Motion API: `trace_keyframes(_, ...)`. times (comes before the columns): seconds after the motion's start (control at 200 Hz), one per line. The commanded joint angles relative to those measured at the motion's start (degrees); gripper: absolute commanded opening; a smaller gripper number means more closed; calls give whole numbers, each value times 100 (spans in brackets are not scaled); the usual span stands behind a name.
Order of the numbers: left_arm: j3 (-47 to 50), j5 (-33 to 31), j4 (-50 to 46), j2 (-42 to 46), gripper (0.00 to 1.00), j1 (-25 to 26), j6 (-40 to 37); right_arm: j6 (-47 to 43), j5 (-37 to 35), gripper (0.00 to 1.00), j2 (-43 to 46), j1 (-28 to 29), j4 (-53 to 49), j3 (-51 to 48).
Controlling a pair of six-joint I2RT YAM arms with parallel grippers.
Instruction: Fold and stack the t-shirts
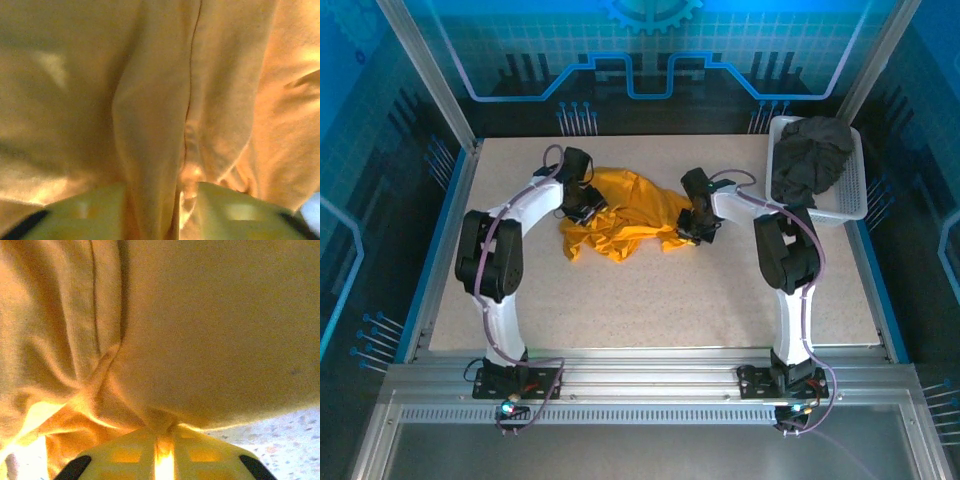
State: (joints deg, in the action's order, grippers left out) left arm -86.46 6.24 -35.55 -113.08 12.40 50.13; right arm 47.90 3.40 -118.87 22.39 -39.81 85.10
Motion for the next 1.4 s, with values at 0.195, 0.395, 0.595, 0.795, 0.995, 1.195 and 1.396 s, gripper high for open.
trace_keyframes(0.195,-918,-687,-399,233,0,-142,-748,-465,-623,0,703,-277,-551,228)
trace_keyframes(0.395,-1327,-1082,-231,1164,0,-265,-1039,-912,-1304,0,1215,-397,-1097,1171)
trace_keyframes(0.595,-1486,-987,267,1884,0,-537,-1149,-1189,-1856,0,1658,-588,-1407,2121)
trace_keyframes(0.795,-1345,-814,841,2557,0,-880,-1002,-1403,-2038,0,2104,-832,-1308,2843)
trace_keyframes(0.995,-1062,-316,1656,3103,0,-1104,-628,-1633,-1766,0,2596,-1057,-703,3035)
trace_keyframes(1.195,-900,550,2700,3382,0,-1083,27,-1619,-1466,0,2820,-1511,-280,3526)
trace_keyframes(1.396,-555,971,3324,3874,0,-721,384,-1445,-1018,0,3135,-1994,429,3663)
